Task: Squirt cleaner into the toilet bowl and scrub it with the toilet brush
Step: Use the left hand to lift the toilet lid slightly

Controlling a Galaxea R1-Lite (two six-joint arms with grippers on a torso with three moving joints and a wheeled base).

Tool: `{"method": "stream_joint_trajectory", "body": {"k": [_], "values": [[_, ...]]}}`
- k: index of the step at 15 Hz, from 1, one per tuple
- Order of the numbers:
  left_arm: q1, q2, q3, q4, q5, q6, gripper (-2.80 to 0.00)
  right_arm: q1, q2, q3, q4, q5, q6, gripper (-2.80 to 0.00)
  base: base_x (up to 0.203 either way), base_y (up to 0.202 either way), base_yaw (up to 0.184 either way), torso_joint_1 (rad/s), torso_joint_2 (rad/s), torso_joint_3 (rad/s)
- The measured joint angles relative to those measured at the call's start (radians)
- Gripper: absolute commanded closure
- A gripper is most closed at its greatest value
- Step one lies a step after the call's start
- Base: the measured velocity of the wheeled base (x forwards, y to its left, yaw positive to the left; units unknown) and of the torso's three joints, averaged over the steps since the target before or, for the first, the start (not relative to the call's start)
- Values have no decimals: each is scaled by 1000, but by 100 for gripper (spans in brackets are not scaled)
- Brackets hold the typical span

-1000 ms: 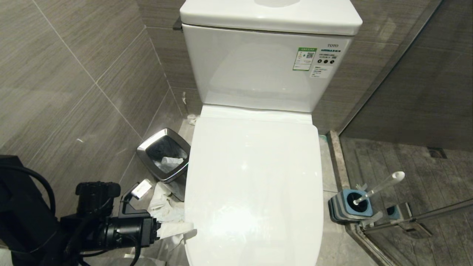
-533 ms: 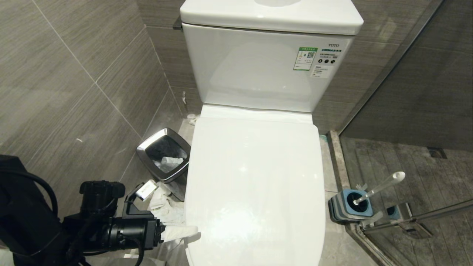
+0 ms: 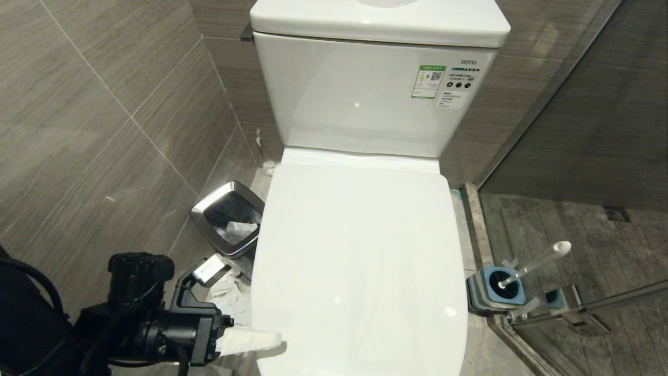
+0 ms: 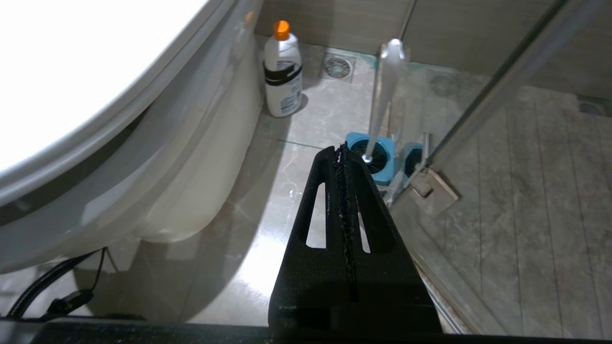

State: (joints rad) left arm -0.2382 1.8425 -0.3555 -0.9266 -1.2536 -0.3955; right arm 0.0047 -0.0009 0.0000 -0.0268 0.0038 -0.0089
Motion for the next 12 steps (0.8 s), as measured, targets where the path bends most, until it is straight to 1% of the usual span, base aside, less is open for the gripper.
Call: {"method": "stream_joint_trajectory", "body": {"k": [2,4,5,7,9,12], "values": [[-6,-46,-8,-1,-1,-77,-280,-1,0,0,0,0,0,0,0,0,0,0,0,0],[-12,-109,-24,-4,-1,-187,-280,0,0,0,0,0,0,0,0,0,0,0,0,0],[-16,-134,-31,-4,0,-222,-280,-1,0,0,0,0,0,0,0,0,0,0,0,0],[-22,-173,-59,-5,0,-269,-280,-1,0,0,0,0,0,0,0,0,0,0,0,0],[-25,-204,-89,-4,-1,-330,-280,0,0,0,0,0,0,0,0,0,0,0,0,0],[-36,-255,-134,-8,4,-446,-280,0,0,0,0,0,0,0,0,0,0,0,0,0]]}}
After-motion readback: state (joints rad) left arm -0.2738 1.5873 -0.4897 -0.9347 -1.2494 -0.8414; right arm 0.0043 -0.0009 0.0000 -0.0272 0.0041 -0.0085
